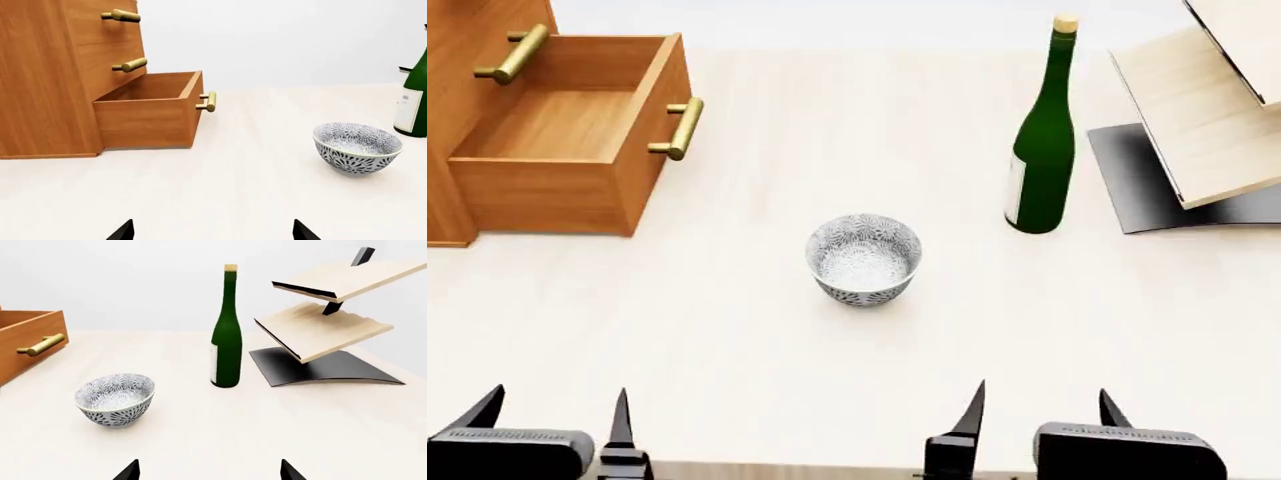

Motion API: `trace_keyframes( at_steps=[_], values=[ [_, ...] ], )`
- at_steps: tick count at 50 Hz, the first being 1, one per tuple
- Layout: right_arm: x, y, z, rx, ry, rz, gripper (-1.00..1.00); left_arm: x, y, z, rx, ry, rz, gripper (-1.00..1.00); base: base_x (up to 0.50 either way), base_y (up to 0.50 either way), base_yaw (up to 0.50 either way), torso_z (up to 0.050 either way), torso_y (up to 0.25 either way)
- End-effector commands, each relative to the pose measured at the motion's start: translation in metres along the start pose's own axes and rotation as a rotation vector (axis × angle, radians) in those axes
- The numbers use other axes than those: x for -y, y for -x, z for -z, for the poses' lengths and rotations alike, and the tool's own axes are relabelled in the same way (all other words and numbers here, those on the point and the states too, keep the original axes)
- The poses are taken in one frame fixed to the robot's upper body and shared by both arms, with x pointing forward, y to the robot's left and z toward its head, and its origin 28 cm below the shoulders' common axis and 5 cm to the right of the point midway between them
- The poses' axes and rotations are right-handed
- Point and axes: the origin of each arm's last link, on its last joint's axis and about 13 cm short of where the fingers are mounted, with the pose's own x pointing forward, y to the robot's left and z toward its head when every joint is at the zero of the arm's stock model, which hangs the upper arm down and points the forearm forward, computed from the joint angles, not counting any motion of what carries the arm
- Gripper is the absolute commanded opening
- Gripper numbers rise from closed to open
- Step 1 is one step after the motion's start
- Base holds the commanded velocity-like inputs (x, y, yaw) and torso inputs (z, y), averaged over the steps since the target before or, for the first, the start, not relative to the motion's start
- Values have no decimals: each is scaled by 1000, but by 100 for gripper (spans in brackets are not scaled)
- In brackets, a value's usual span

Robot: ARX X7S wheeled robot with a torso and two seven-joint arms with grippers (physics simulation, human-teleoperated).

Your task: Close the bottom drawer of the cabinet.

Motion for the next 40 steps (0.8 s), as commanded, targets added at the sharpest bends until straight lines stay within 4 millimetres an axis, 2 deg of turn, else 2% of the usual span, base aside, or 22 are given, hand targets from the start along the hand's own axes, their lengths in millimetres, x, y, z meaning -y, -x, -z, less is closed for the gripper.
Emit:
trace_keyframes(
  at_steps=[1, 10, 29, 40],
  values=[
    [3, -22, -11, -25, 11, 6, 100, -1, -13, -18, 26, 19, -3, 100, 0, 0, 0, 0, 0],
    [5, -27, -11, -34, 13, 6, 100, -1, -15, -16, 23, 22, -1, 100, 0, 0, 0, 0, 0],
    [1, -25, -6, -27, 32, -19, 100, -4, -9, -10, 15, 25, -13, 100, 0, 3, 0, 0, 0],
    [-1, -24, -6, -23, 46, -32, 100, -6, -7, -7, 10, 21, -18, 100, 0, 474, 0, 0, 0]
  ],
)
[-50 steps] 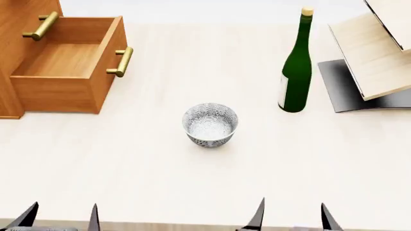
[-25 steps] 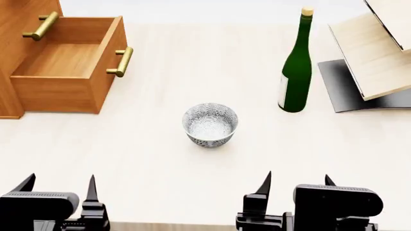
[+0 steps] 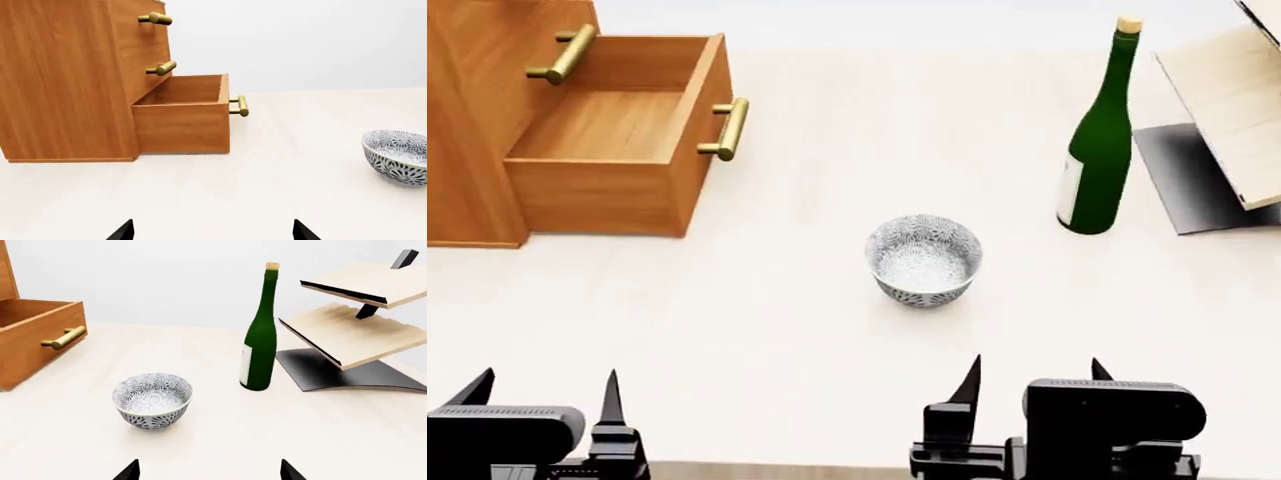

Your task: Close the bottom drawer of the cabinet.

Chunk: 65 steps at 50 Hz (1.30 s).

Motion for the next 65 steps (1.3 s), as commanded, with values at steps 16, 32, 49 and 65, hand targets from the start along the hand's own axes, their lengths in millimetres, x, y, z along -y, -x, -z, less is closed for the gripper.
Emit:
trace_keyframes(
  at_steps=[16, 32, 49, 65],
  values=[
    [-3, 2, 0, 6, 4, -34, 100, -2, 2, 2, 5, 17, -2, 100, 0, 500, 0, 0, 0],
    [-3, 2, 2, 7, -5, -37, 100, 0, 2, 4, 10, -6, -6, 100, 0, 500, 0, 0, 0],
    [-2, 3, 0, 14, -12, -34, 100, 1, 3, 3, 8, 3, 9, 100, 0, 500, 0, 0, 0],
    [-2, 1, 2, 5, -47, -18, 100, 2, 2, 4, 6, 4, 10, 100, 0, 346, 0, 0, 0]
  ],
)
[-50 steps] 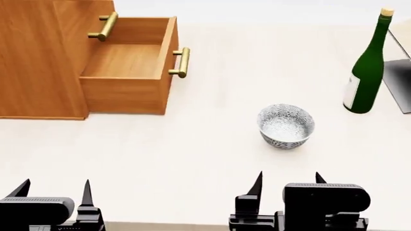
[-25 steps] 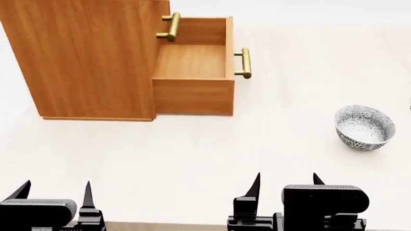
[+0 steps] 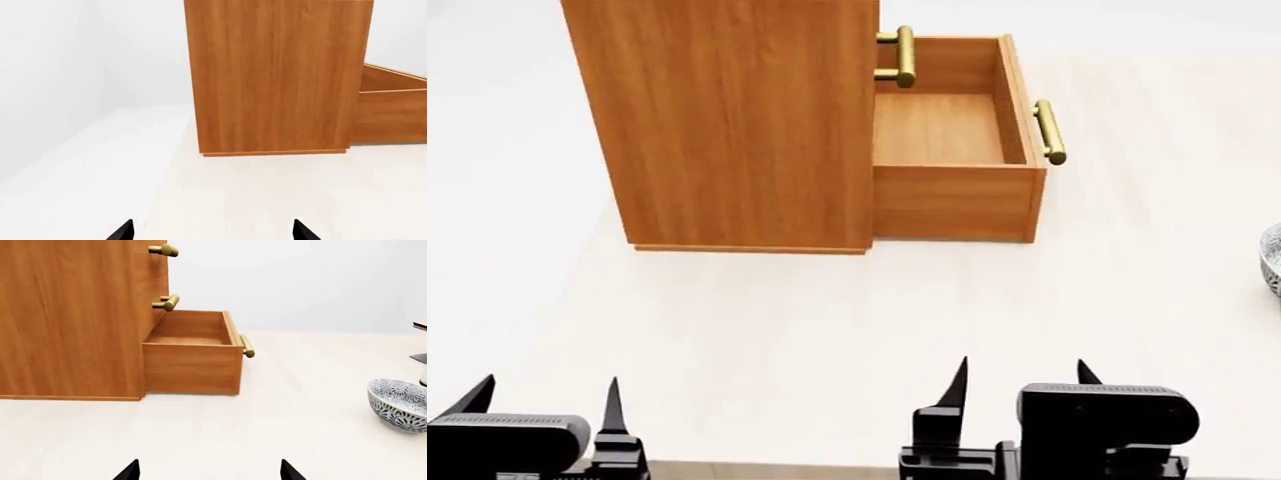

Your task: Close the bottom drawer of the cabinet.

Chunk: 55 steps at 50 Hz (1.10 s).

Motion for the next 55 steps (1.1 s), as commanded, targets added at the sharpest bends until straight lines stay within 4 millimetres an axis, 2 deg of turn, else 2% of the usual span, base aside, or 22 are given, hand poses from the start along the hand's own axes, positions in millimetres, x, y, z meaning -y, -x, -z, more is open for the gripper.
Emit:
trace_keyframes(
  at_steps=[1, 17, 55],
  values=[
    [2, -2, 1, -8, -24, 21, 100, 2, 0, 0, 12, 25, 15, 100, 0, 0, 0, 0, 0],
    [3, 0, -3, 2, -65, -9, 100, 2, 0, 0, 13, 24, 16, 100, 27, 0, 0, 0, 0],
    [2, 0, -6, 8, -50, -5, 100, 2, 1, -1, 12, 24, 6, 100, 493, 0, 0, 0, 0]
  ],
)
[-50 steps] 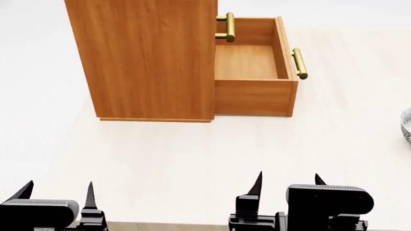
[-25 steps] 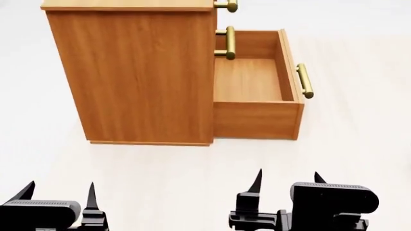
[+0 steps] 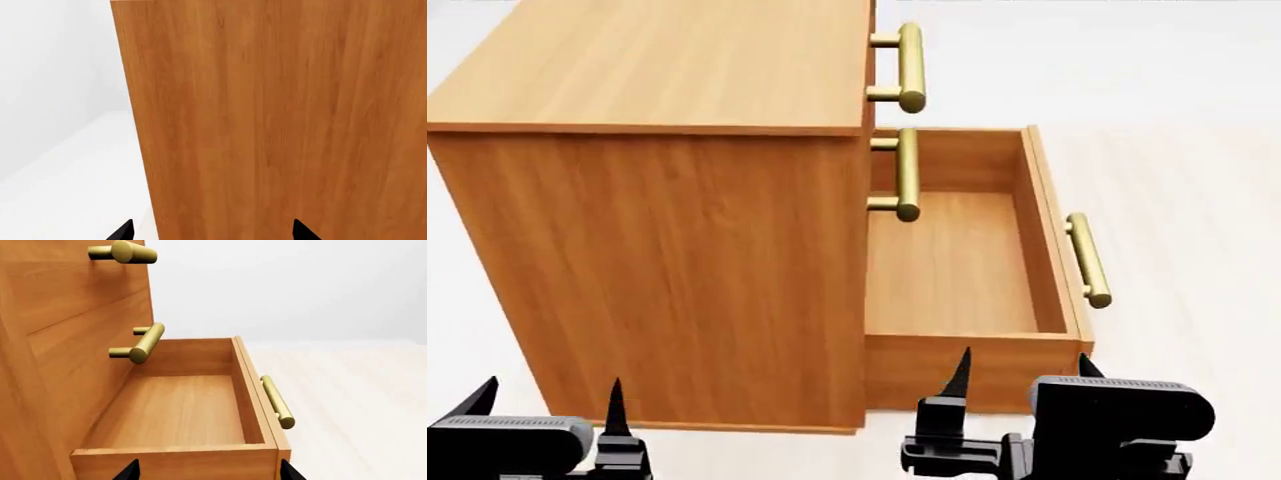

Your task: Close the bottom drawer of the cabinet.

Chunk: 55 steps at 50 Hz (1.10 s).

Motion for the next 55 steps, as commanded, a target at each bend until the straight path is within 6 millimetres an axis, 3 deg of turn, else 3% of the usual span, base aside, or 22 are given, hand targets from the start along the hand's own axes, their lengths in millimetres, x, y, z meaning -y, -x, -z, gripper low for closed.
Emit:
trace_keyframes(
  at_steps=[1, 8, 17, 30, 34, 45, 55],
  values=[
    [0, 0, -1, 1, 5, 4, 100, 0, 0, -1, 12, 20, 4, 100, 500, 0, 0, 0, 0],
    [1, 0, -2, 1, 38, 30, 100, 0, 1, 0, 10, 21, 5, 100, 287, 0, 0, 0, 2],
    [3, 2, -25, 25, 92, 51, 100, 0, 2, 2, 5, 24, 2, 100, 0, 0, 0, 0, 0],
    [23, -8, -93, 109, 223, 131, 100, -1, 3, 5, -1, 26, 1, 100, 0, 0, 0, 0, 0],
    [32, -15, -105, 118, 238, 158, 100, -1, 3, 6, -3, 26, 2, 100, 0, 0, 0, 0, 0],
    [64, -33, -120, 95, 279, 247, 100, -2, 3, 7, -7, 25, -3, 100, 0, 0, 0, 0, 0],
    [88, -39, -108, 42, 292, 302, 100, -2, 4, 8, -13, 27, -1, 100, 0, 0, 0, 0, 0]
  ],
)
